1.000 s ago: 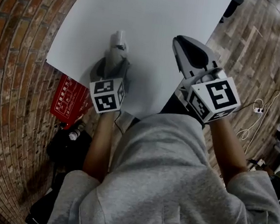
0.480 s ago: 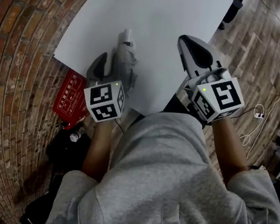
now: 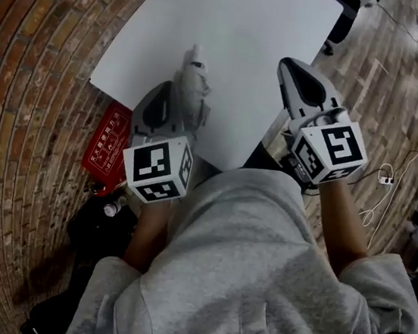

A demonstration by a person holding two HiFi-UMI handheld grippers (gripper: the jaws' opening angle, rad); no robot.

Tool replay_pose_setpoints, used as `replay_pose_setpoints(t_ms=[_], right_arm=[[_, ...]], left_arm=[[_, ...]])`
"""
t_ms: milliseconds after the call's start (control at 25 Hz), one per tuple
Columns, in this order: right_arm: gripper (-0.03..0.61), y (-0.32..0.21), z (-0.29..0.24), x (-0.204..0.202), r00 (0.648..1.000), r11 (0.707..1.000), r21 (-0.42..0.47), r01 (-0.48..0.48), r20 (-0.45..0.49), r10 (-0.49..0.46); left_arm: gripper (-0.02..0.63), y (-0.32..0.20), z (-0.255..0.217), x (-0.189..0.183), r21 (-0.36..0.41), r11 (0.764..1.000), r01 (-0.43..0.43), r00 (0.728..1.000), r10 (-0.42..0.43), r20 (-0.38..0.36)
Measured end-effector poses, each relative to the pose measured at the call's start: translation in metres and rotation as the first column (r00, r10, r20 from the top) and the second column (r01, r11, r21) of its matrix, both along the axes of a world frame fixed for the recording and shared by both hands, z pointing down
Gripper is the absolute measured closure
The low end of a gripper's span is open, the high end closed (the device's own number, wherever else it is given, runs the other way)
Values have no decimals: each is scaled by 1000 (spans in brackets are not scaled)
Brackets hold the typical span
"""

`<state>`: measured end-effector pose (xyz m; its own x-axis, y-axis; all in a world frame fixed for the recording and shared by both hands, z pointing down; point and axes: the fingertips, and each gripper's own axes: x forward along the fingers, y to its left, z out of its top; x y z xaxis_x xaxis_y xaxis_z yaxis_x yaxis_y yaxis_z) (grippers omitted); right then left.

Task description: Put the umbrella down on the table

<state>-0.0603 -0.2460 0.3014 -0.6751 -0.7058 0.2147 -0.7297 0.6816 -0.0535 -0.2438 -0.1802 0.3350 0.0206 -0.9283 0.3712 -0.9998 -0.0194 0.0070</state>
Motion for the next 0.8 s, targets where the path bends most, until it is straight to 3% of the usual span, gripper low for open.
replay_pose_setpoints(t_ms=[800], right_arm=[[545, 23, -1, -3, 1000, 1000, 15, -4, -9, 4]], left_arm=[[600, 27, 5, -2, -3, 1000, -6, 1000, 6, -16]])
